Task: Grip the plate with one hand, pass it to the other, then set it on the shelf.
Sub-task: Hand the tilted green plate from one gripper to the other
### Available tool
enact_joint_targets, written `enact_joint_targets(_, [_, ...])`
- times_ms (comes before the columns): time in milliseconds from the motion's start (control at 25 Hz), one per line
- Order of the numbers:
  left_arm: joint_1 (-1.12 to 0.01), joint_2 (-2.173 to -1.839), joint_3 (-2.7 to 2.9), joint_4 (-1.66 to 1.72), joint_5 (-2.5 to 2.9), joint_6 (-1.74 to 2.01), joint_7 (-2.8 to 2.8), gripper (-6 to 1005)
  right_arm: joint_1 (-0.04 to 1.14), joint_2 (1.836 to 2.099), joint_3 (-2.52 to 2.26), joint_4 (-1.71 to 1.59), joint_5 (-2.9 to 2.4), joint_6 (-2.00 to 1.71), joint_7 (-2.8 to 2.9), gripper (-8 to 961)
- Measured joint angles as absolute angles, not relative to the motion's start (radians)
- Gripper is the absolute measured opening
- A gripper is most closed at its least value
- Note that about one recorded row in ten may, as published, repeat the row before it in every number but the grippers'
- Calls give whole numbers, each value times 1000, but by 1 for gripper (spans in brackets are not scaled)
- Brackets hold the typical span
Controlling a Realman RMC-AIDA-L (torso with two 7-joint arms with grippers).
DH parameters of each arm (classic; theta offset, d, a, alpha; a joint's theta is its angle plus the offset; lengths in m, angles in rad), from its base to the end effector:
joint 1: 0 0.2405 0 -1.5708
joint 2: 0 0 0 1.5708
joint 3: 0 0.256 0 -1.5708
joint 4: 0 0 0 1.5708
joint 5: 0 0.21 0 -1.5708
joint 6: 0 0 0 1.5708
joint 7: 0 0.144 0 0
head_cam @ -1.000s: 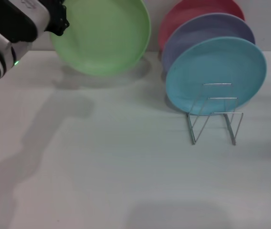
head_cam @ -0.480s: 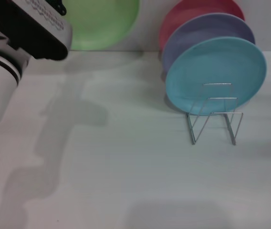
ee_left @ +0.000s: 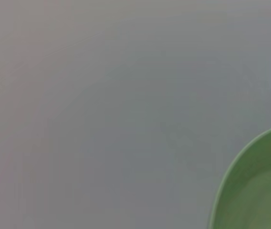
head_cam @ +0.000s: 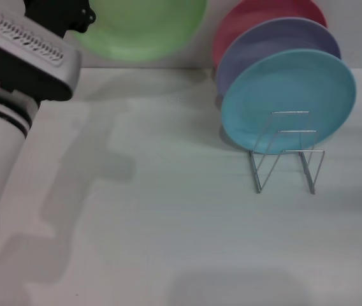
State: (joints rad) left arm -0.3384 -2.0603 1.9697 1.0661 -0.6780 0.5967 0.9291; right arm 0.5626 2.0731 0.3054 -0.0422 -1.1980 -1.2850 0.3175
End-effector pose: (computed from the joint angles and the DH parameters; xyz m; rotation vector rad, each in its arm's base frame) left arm -0.1616 0.3889 0.0033 -1.6175 0.1624 -0.3728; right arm 0.3575 0.3489 0.0825 -1.0245 0.6063 0.8462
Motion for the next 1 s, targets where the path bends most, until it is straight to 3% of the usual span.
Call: enact_joint_targets(1000, [-334, -2056, 1883, 674, -400, 850, -55, 30, 550, 2075, 227, -36, -1198, -1302, 305, 638])
